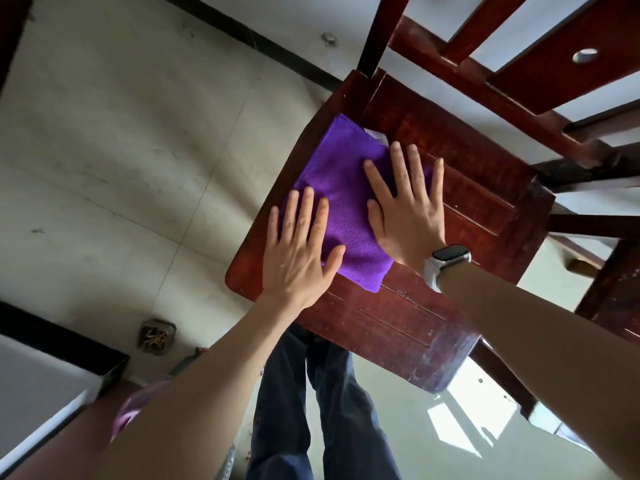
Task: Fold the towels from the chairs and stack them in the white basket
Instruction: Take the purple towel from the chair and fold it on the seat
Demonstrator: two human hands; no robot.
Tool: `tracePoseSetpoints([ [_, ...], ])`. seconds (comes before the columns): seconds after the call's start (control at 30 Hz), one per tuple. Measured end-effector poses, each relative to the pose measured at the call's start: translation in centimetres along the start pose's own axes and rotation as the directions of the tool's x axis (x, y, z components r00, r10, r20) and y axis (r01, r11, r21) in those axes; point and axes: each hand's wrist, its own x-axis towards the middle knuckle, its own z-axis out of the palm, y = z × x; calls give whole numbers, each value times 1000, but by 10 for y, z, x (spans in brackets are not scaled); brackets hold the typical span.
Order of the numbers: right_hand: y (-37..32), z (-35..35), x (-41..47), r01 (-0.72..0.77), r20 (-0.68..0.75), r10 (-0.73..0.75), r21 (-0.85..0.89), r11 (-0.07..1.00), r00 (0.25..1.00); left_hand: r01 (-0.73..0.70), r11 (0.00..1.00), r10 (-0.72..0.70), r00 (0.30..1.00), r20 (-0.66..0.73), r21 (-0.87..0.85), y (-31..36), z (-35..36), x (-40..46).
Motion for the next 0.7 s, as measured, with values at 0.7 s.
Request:
tracePoseSetpoints([
  [0.7, -32, -25, -25, -730, 647, 636, 658, -187, 420, 228, 917, -212, 973, 87, -327, -15, -40, 75],
])
